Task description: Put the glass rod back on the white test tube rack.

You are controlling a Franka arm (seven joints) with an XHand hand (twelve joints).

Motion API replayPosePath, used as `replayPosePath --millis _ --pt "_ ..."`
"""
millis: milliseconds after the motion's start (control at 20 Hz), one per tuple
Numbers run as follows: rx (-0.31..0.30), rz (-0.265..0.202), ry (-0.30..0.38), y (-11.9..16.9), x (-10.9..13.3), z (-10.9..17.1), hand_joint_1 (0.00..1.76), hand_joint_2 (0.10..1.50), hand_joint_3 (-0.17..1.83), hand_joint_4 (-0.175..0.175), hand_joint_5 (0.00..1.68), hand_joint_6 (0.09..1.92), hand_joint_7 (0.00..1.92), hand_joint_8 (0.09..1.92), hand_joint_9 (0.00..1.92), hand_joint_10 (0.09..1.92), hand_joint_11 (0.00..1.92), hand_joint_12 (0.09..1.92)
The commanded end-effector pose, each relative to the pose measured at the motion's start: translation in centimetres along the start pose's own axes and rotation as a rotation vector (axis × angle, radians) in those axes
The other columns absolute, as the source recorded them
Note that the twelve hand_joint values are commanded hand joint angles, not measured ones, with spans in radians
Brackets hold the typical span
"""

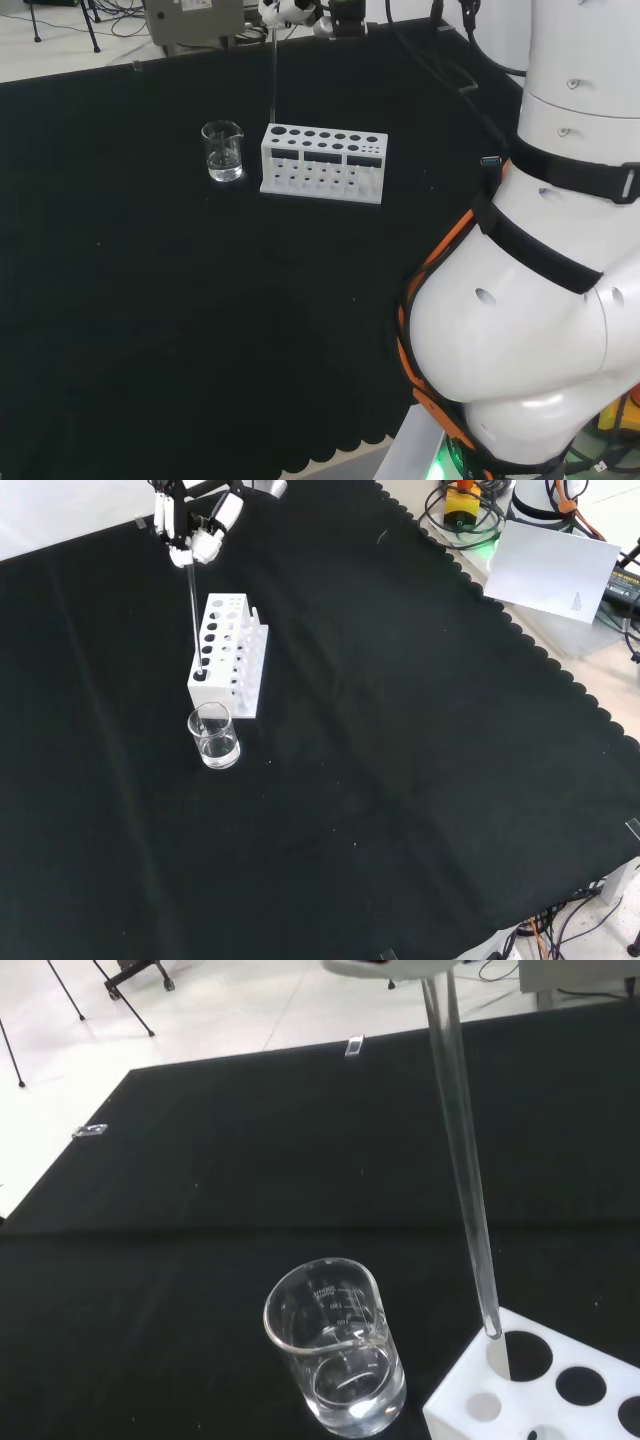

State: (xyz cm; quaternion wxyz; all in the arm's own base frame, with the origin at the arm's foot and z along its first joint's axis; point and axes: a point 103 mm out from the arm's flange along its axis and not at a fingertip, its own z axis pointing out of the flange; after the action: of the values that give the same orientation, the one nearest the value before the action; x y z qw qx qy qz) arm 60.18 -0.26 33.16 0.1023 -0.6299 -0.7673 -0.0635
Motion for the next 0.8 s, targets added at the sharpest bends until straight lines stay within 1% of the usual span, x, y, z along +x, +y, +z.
replayPosePath --millis 50,150,350,450,650,700,800 --pt "0.0 0.009 -0.006 0.4 -0.3 -0.1 1.31 1.11 -0.17 -0.175 1.33 0.1 1.16 1.06 1.75 0.8 1.75 0.73" --pt "-0.004 0.009 -0.001 0.3 -0.7 0.0 1.31 1.11 -0.17 -0.175 1.33 0.1 1.16 1.06 1.75 0.8 1.75 0.73" --pt "-0.006 0.018 -0.016 0.3 -0.7 0.0 1.31 1.11 -0.17 -0.175 1.33 0.1 1.16 1.06 1.75 0.8 1.75 0.73" --pt "-0.008 0.019 -0.011 0.2 -0.8 0.0 1.31 1.11 -0.17 -0.175 1.33 0.1 1.16 1.06 1.75 0.8 1.75 0.73" --pt "-0.011 0.023 -0.002 -0.4 -1.7 -0.1 1.31 1.11 -0.17 -0.175 1.33 0.1 1.16 1.06 1.75 0.8 1.75 0.73" --pt "-0.004 0.022 -0.013 -0.1 -1.3 0.0 1.31 1.11 -0.17 -0.175 1.33 0.1 1.16 1.06 1.75 0.8 1.75 0.73" --pt "-0.005 0.025 -0.013 0.0 -1.4 0.2 1.31 1.11 -0.17 -0.175 1.33 0.1 1.16 1.06 1.75 0.8 1.75 0.73"
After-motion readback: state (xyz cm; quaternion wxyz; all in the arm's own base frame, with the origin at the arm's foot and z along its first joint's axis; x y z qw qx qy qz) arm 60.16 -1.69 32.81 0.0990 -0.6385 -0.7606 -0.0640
